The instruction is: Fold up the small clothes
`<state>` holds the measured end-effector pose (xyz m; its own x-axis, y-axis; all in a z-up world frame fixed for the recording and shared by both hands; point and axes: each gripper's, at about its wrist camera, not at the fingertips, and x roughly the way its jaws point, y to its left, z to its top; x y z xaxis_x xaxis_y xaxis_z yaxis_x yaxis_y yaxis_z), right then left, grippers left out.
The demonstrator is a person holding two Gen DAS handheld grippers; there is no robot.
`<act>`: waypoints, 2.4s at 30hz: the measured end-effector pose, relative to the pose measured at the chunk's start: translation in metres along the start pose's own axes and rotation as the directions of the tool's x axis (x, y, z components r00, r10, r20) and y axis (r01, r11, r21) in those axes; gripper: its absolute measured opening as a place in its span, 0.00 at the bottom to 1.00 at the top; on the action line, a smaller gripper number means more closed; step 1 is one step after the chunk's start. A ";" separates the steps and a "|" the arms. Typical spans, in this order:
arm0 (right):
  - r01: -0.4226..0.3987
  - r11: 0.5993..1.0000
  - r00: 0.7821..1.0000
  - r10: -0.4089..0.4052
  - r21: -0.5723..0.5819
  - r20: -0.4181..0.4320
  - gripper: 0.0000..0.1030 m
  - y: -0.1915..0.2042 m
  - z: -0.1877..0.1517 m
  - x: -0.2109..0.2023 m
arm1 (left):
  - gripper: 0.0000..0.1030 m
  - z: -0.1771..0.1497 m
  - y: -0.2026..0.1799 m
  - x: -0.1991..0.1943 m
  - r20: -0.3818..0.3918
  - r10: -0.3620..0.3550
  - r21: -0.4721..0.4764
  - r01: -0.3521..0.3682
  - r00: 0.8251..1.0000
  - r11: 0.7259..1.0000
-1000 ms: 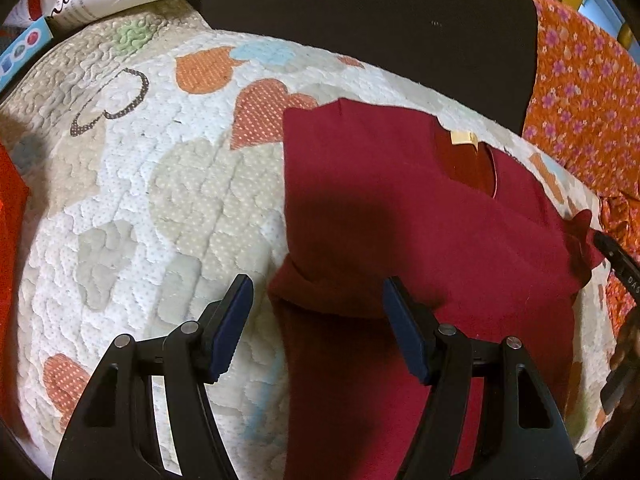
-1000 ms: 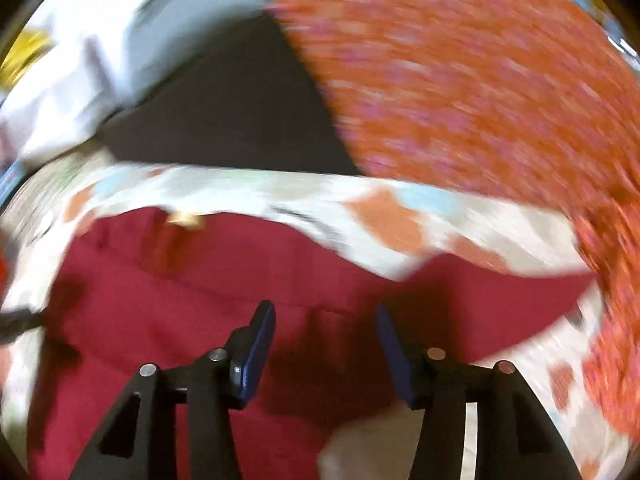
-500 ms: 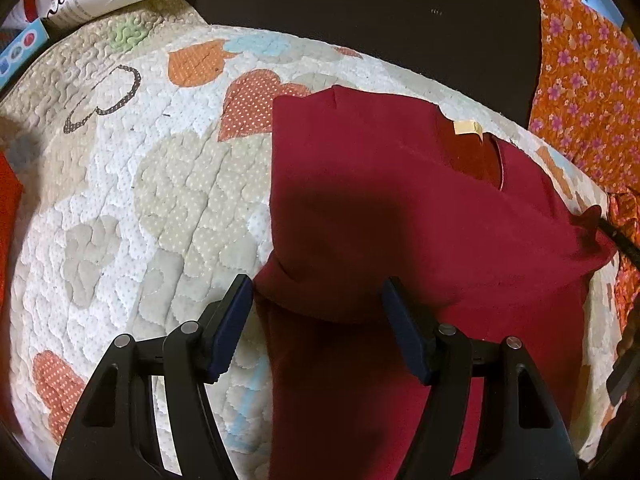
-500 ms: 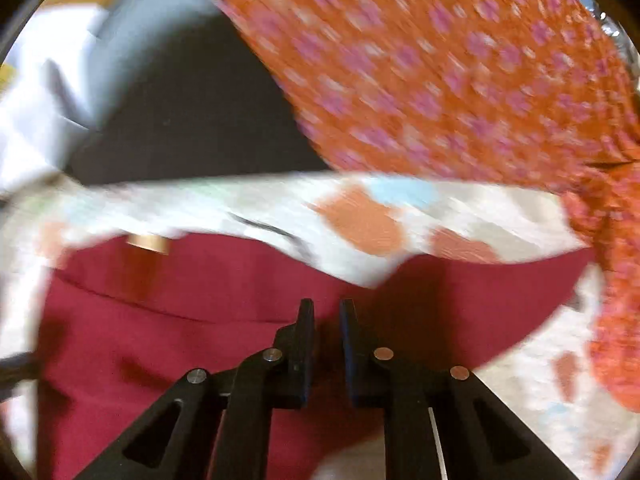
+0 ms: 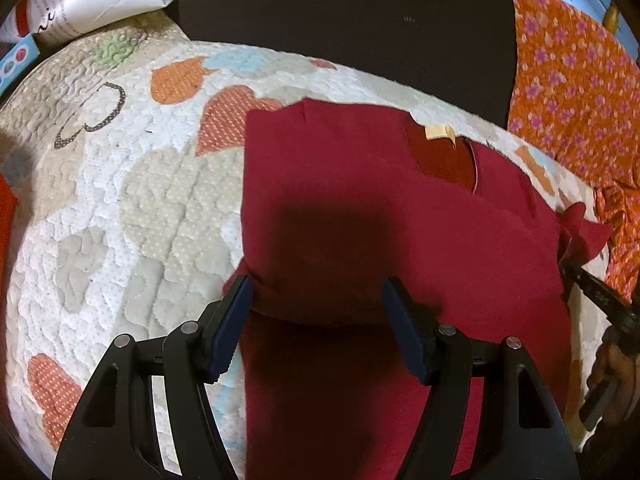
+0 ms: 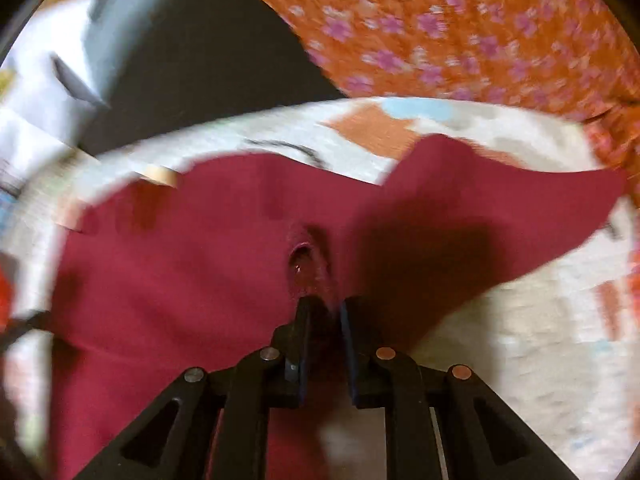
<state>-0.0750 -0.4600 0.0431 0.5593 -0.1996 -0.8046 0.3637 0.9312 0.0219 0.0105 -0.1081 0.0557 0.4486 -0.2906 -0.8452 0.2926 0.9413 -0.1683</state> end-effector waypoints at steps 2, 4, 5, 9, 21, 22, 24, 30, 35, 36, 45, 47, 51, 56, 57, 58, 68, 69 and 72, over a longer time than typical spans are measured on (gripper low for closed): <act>0.002 0.999 1.000 -0.003 0.045 0.021 0.13 -0.012 -0.001 -0.007 | 0.65 -0.001 -0.004 0.002 -0.010 0.025 0.030 -0.025 1.000 0.999; -0.055 0.987 0.996 0.045 0.153 0.072 0.13 -0.042 0.000 -0.023 | 0.65 -0.002 -0.004 0.002 -0.006 0.027 0.035 -0.027 1.000 0.999; -0.065 0.979 0.995 0.049 0.191 0.087 0.16 -0.056 0.002 -0.027 | 0.65 -0.003 -0.004 0.002 -0.006 0.023 0.031 -0.023 1.000 0.999; -0.063 0.913 0.990 0.007 0.404 0.138 0.41 -0.129 -0.004 -0.031 | 0.65 -0.002 -0.002 -0.004 0.010 -0.048 -0.004 0.048 0.999 0.999; -0.241 0.677 0.952 0.028 0.695 0.303 0.14 -0.244 0.013 0.021 | 0.65 0.006 -0.001 -0.001 0.022 -0.105 -0.033 0.105 0.994 0.994; -0.240 0.673 0.954 0.029 0.699 0.299 0.13 -0.246 0.013 0.021 | 0.65 0.007 0.001 0.000 0.018 -0.102 -0.040 0.103 0.995 0.994; -0.279 0.683 0.935 0.034 0.675 0.352 0.11 -0.247 0.015 0.002 | 0.65 0.008 0.004 0.001 0.019 -0.101 -0.052 0.102 0.995 0.993; -0.328 0.874 0.855 0.114 0.357 0.507 0.11 -0.168 0.058 -0.114 | 0.65 0.021 0.023 -0.027 0.098 -0.125 -0.109 0.135 0.987 0.985; -0.447 0.894 0.790 0.403 -0.015 0.462 0.11 -0.009 0.075 -0.168 | 0.65 0.029 0.054 -0.043 0.160 -0.167 -0.209 0.199 0.973 0.957; -0.470 0.879 0.789 0.456 -0.073 0.412 0.15 0.031 0.071 -0.160 | 0.65 0.029 0.061 -0.044 0.165 -0.186 -0.240 0.222 0.969 0.945; -0.489 0.853 0.866 0.500 -0.185 0.016 0.45 0.147 0.020 -0.062 | 0.66 0.032 0.081 -0.040 0.159 -0.228 -0.312 0.268 0.961 0.912; -0.441 0.877 0.890 0.455 -0.190 0.036 0.45 0.127 0.023 -0.070 | 0.66 0.032 0.078 -0.037 0.152 -0.230 -0.309 0.267 0.961 0.913; -0.315 0.935 0.942 0.329 -0.163 0.065 0.45 0.073 0.029 -0.080 | 0.68 0.031 0.062 -0.021 0.091 -0.205 -0.252 0.222 0.975 0.942; -0.203 0.970 0.978 0.208 -0.133 0.027 0.45 0.026 0.022 -0.065 | 0.68 0.023 0.043 0.013 -0.042 -0.071 -0.165 0.063 0.997 0.984; -0.212 0.967 0.976 0.216 -0.143 0.018 0.44 0.024 0.019 -0.062 | 0.68 0.021 0.042 0.018 -0.045 -0.074 -0.163 0.065 0.996 0.984; -0.212 0.963 0.976 0.217 -0.166 0.009 0.42 0.025 0.015 -0.057 | 0.63 0.020 0.043 0.019 -0.043 -0.074 -0.163 0.066 0.996 0.984; -0.206 0.970 0.978 0.204 -0.130 -0.031 0.31 -0.002 -0.009 -0.055 | 0.24 0.031 0.042 0.008 0.021 -0.050 -0.100 0.052 0.999 0.994; -0.227 0.970 0.973 0.230 -0.087 0.026 0.33 -0.010 0.002 -0.063 | 0.24 0.033 0.042 0.008 0.024 -0.054 -0.099 0.056 0.998 0.994; -0.214 0.975 0.972 0.219 -0.062 0.081 0.40 -0.012 0.022 -0.066 | 0.18 0.035 0.045 0.009 0.020 -0.077 -0.105 0.079 0.997 0.991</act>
<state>-0.0996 -0.4644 0.1092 0.6840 -0.0154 -0.7293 0.1891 0.9693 0.1569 0.0572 -0.0746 0.0579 0.4414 -0.3657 -0.8194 0.2365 0.9283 -0.2869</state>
